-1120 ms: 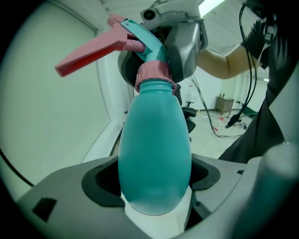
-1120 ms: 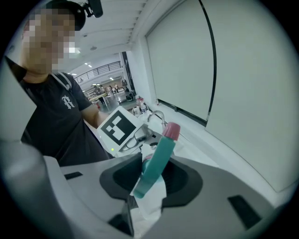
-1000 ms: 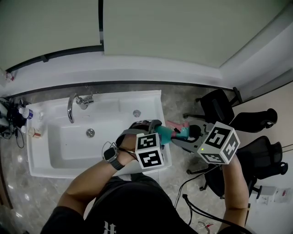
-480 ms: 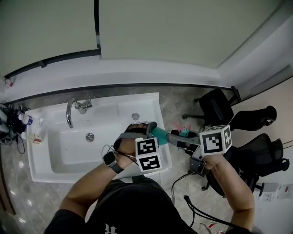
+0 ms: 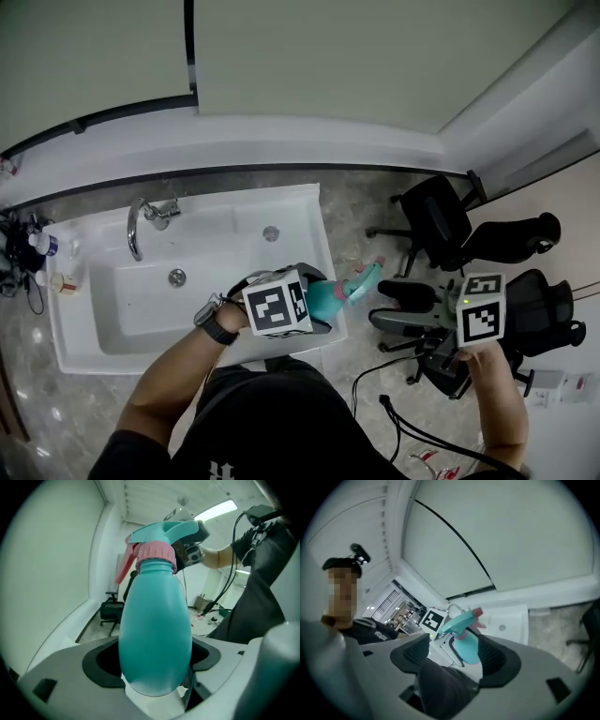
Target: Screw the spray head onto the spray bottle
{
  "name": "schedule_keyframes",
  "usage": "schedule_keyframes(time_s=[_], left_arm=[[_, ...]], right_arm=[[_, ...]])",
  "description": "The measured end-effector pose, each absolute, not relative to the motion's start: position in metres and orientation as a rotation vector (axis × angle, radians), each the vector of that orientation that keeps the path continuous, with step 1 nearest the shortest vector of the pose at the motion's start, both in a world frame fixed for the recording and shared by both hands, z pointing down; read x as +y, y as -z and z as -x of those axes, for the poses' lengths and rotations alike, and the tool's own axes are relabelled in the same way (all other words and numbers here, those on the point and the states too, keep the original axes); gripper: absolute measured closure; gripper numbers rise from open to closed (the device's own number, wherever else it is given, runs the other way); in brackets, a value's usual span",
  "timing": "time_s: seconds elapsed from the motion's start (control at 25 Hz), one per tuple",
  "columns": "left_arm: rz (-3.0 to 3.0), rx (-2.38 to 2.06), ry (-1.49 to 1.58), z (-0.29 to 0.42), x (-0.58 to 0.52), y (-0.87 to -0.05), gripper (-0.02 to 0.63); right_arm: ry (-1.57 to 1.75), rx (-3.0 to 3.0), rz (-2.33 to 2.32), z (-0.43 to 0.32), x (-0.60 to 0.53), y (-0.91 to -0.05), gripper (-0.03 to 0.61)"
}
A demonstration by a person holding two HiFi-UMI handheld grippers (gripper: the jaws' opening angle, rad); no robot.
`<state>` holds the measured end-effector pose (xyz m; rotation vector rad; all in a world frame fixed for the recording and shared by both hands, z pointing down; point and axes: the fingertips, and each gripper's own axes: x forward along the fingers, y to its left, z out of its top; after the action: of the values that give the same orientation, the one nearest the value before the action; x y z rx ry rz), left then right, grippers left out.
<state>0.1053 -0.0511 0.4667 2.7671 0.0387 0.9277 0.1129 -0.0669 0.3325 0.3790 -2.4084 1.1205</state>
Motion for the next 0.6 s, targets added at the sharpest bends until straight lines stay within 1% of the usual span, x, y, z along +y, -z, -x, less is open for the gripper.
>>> schedule_keyframes(time_s=[0.04, 0.12, 0.2, 0.24, 0.32, 0.52, 0.56, 0.6], left_arm=[[-2.759, 0.1, -0.91, -0.103, -0.046, -0.463, 0.224], [-2.737, 0.239, -0.89, -0.097, -0.035, -0.456, 0.224], [-2.704, 0.387, -0.873, -0.095, -0.022, -0.448, 0.224], [-2.689, 0.456, -0.871, -0.096, -0.015, -0.445, 0.224], [-2.666, 0.565, -0.884, -0.1, -0.004, -0.441, 0.224], [-2.639, 0.698, -0.855, -0.107, 0.005, -0.436, 0.224], [-2.634, 0.708, -0.843, -0.107, 0.005, -0.436, 0.224], [-2.629, 0.716, -0.836, -0.107, 0.004, -0.436, 0.224]], right_arm=[[-0.995, -2.485, -0.344, -0.121, -0.066, -0.317, 0.278], [-0.605, -2.579, -0.262, -0.126, -0.068, -0.293, 0.278], [-0.223, -2.526, -0.107, -0.115, -0.065, -0.286, 0.279], [-0.099, -2.467, -0.018, -0.109, -0.061, -0.288, 0.279], [0.024, -2.354, 0.12, -0.1, -0.052, -0.296, 0.279], [0.184, -2.241, 0.319, -0.077, -0.04, -0.328, 0.279], [0.193, -2.229, 0.327, -0.075, -0.041, -0.335, 0.297], [0.188, -2.227, 0.325, -0.074, -0.043, -0.339, 0.351]])
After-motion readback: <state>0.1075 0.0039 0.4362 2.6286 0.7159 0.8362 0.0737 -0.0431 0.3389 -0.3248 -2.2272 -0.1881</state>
